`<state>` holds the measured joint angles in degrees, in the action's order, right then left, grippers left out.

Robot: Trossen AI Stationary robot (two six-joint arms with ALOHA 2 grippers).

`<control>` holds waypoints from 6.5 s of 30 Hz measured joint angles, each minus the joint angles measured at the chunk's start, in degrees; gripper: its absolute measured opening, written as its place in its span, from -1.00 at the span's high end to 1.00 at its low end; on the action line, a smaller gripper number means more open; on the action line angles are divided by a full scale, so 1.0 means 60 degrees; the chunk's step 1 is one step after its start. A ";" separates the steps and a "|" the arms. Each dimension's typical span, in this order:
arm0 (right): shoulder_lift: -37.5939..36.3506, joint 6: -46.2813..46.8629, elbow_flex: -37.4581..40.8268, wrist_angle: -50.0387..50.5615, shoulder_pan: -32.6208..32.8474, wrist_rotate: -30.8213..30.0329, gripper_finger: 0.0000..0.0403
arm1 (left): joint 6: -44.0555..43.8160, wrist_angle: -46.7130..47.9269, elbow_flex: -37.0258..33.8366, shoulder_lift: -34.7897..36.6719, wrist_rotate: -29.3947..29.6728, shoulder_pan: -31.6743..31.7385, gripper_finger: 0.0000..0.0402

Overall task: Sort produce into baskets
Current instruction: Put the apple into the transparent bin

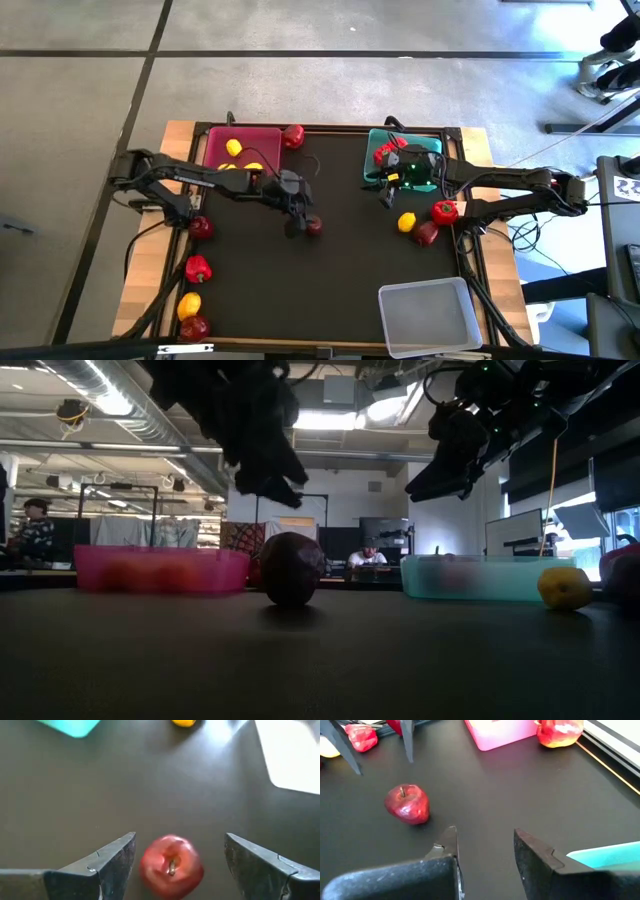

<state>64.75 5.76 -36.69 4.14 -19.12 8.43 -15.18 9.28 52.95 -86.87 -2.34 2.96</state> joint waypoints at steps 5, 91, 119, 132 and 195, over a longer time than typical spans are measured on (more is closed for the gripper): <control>0.0000 0.0001 0.0000 0.0000 0.0005 -0.0066 0.45 | 0.0023 0.0046 -0.0007 -0.0631 0.0057 -0.0150 -0.46; 0.0004 0.0819 0.0007 0.0069 0.0005 0.0528 -0.29 | 0.1017 -0.1264 -0.0011 -0.1614 0.0801 -0.0171 -0.45; 0.0007 0.0812 0.0007 0.0066 0.0006 0.0455 -0.29 | 0.0402 -0.1057 -0.0004 -0.1904 0.1296 -0.0175 -0.70; 0.0007 0.0812 0.0007 0.0071 0.0005 0.0455 -0.29 | 0.0406 -0.1058 -0.0007 -0.1905 0.1258 -0.0192 -0.92; 0.0040 0.0813 0.0007 0.0284 -0.0004 0.0135 -0.29 | 0.3188 0.0627 -0.0514 -0.1635 0.1627 -0.1668 -0.28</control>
<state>64.99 10.64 -36.64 5.85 -19.15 9.24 3.94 13.04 49.87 -96.68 7.42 -7.05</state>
